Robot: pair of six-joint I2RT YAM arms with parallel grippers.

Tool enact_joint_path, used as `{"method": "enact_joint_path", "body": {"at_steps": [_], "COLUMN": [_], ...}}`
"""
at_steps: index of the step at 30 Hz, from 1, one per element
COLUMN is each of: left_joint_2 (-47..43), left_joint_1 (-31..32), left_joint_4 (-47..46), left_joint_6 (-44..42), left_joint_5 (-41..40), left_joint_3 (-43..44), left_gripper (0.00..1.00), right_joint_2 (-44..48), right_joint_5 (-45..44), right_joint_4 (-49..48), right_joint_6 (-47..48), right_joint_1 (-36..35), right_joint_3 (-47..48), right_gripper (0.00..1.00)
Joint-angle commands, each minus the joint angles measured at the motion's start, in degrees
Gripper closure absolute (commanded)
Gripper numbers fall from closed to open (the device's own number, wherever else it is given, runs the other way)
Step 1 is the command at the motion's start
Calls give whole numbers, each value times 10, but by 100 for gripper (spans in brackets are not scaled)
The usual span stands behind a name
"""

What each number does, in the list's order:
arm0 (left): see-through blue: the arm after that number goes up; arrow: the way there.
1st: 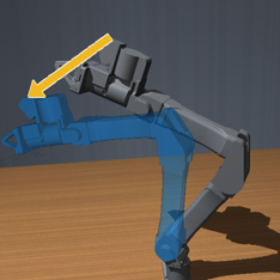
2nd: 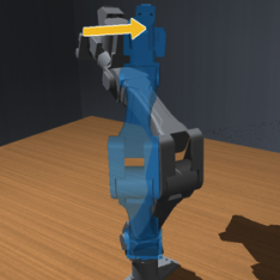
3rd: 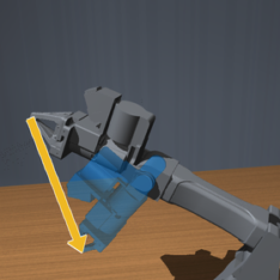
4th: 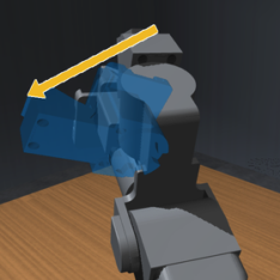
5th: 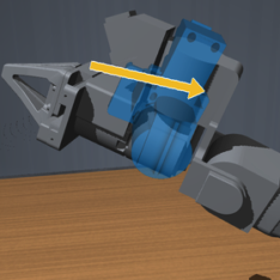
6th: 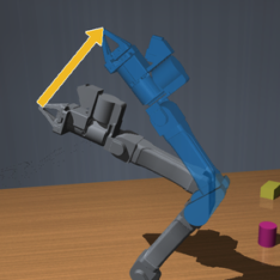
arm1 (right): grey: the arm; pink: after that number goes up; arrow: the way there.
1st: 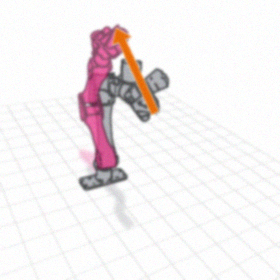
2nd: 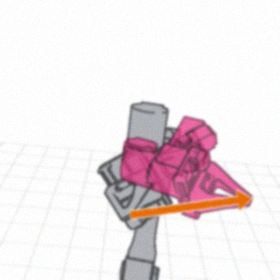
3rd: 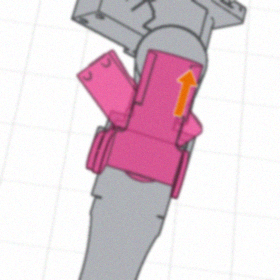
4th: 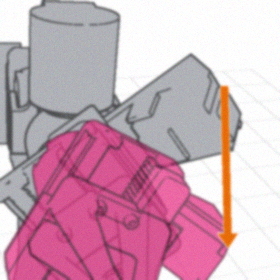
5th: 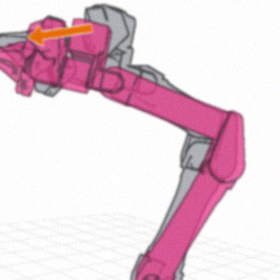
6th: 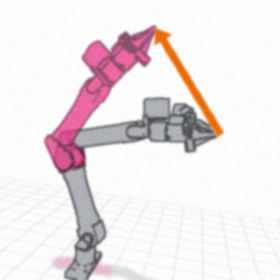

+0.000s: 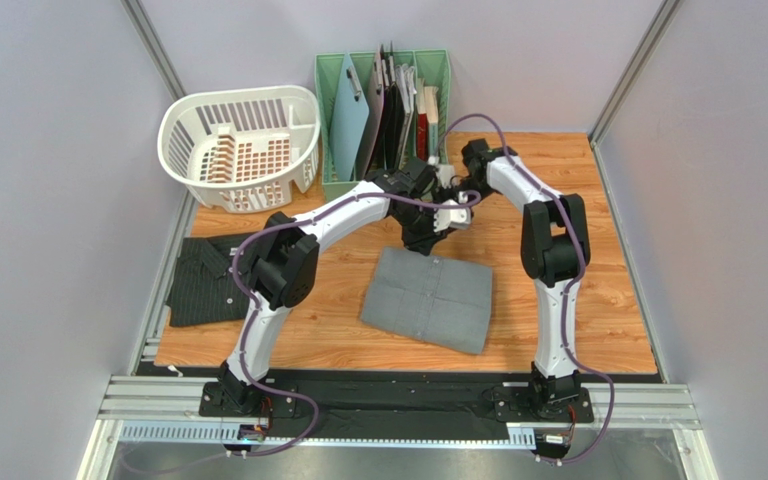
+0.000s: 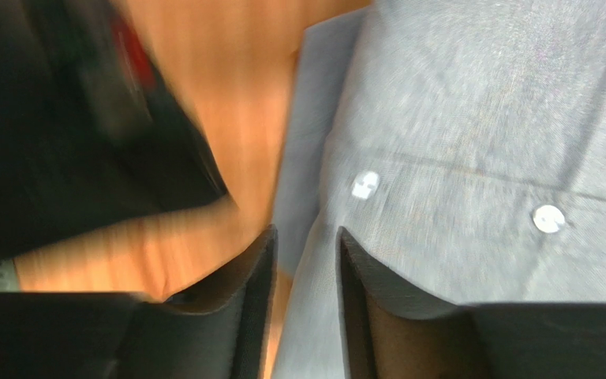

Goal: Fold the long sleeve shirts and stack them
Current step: Fold the shirt

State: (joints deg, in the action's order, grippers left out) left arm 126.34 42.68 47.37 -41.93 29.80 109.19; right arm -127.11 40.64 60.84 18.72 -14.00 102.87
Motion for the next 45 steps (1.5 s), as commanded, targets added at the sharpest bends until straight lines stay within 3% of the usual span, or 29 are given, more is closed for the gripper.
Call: {"method": "enact_joint_path", "body": {"at_steps": [1, 6, 10, 13, 17, 20, 24, 32, 39, 45], "left_joint_2": [-106, -168, -212, -229, -200, -161, -118, -47, -87, -151], "left_joint_1": [-60, -102, -122, -121, -121, -121, -128, -205, -235, -224], "left_joint_4": [32, 62, 59, 9, -52, -68, -86, -116, -93, -91], "left_joint_6": [135, 207, 283, 369, 450, 473, 488, 504, 426, 438], "left_joint_5": [46, 112, 198, 251, 245, 229, 184, 120, 116, 171], "left_joint_3": [10, -80, -138, -199, -246, -252, -252, -188, -136, -186], "left_gripper": [51, 48, 48, 47, 50, 53, 56, 58, 57, 56], "right_joint_2": [17, 126, 255, 328, 311, 236, 152, 28, 112, 182], "right_joint_5": [-35, -20, 52, 56, -13, -78, -129, -100, -11, 27], "right_joint_4": [80, 161, 158, 112, 32, -7, -68, -49, -25, -23], "right_joint_6": [43, 75, 56, 19, -13, -16, -26, -50, -62, -18], "right_joint_1": [71, 100, 79, 34, -6, 1, 8, 3, 42, 87], "right_joint_3": [101, 43, -111, -195, -313, -314, -238, -42, -53, -143], "right_gripper": [61, 55, 55, 55, 58, 58, 59, 58, 55, 56]}}
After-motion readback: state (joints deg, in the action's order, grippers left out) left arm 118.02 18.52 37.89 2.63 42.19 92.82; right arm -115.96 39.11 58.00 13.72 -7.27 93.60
